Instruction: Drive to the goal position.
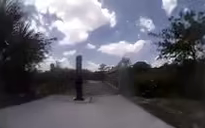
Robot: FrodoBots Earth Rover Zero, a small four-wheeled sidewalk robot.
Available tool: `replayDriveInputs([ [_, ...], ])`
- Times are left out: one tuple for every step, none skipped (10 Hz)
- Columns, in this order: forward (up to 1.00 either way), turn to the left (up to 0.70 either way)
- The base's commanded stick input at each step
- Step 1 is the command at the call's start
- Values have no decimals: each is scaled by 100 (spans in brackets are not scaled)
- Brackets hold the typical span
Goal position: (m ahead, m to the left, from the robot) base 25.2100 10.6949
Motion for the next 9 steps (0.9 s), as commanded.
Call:
replayDriveInputs([
  [85, 0],
  [85, 0],
  [85, 0],
  [85, 0],
  [85, 0],
  [85, 0],
  [85, 0],
  [85, 0],
  [85, 0],
])
